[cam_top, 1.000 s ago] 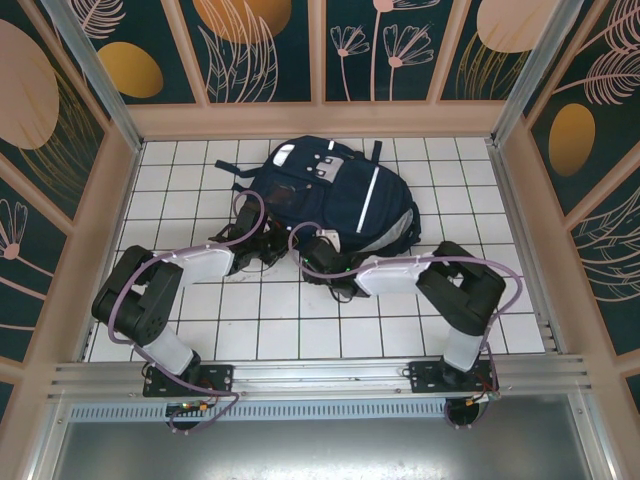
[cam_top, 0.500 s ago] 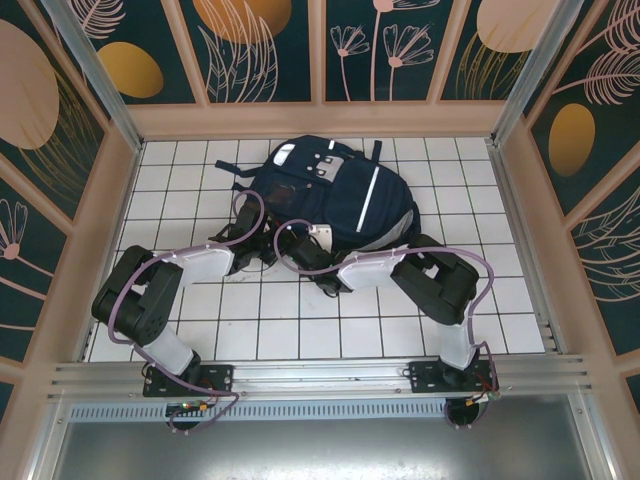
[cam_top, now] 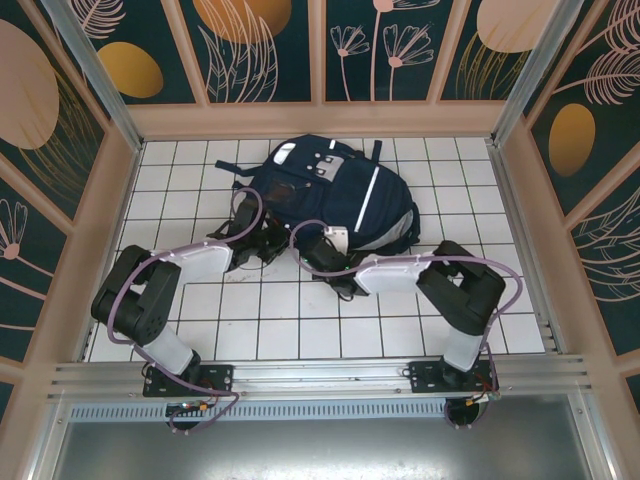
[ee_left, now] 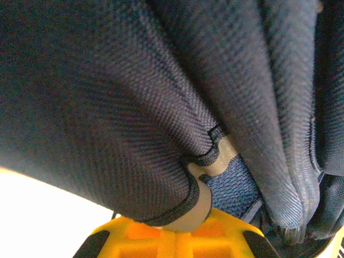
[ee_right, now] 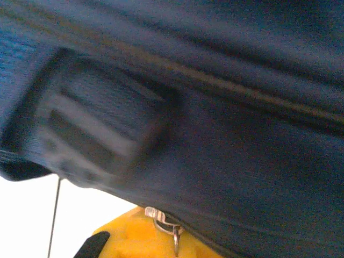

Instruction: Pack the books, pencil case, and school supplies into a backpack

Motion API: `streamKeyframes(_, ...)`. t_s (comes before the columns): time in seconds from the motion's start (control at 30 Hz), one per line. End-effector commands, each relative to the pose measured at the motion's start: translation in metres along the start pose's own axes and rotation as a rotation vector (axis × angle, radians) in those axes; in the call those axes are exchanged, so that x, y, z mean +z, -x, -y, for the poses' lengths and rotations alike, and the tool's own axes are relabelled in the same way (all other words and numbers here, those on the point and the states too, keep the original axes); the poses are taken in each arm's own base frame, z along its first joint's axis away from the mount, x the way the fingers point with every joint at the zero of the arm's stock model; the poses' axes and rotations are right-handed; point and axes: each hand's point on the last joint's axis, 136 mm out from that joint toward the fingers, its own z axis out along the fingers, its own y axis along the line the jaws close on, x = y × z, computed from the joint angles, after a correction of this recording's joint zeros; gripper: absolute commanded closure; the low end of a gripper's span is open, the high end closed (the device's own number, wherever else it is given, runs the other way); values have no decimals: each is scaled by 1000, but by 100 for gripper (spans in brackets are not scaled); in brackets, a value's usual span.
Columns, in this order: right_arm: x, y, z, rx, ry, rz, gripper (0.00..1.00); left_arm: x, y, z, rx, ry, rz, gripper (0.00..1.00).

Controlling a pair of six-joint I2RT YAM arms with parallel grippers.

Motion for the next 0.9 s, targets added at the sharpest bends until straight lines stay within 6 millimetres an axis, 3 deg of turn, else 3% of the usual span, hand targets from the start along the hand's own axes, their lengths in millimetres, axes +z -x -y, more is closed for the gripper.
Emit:
streamKeyframes(0.0, -13, 1, 44, 33, -106, -4, 100, -18, 37, -15, -17, 33, 125, 100)
streamKeyframes(0.3, -30, -2, 97, 80, -157, -22, 100, -47, 87, -45, -36, 75, 218, 100)
streamKeyframes(0.43, -34, 0, 96, 73, -119, -31, 100, -56, 116, -65, -53, 127, 233, 100)
streamKeyframes(0.57, -33, -3, 86, 55, -85, -53, 100, -67, 138, -63, -33, 126, 236, 100)
streamKeyframes(0.7, -36, 4, 53, 32, 26, -48, 100, -69, 139, -52, -8, 122, 205, 100)
streamKeyframes(0.8, -36, 6, 26, 9, 89, -59, 100, -71, 123, -45, -58, 50, 166, 79)
streamKeyframes(0.87, -35, 6, 12, -11, 109, -69, 100, -75, 109, -42, -88, 25, 154, 70)
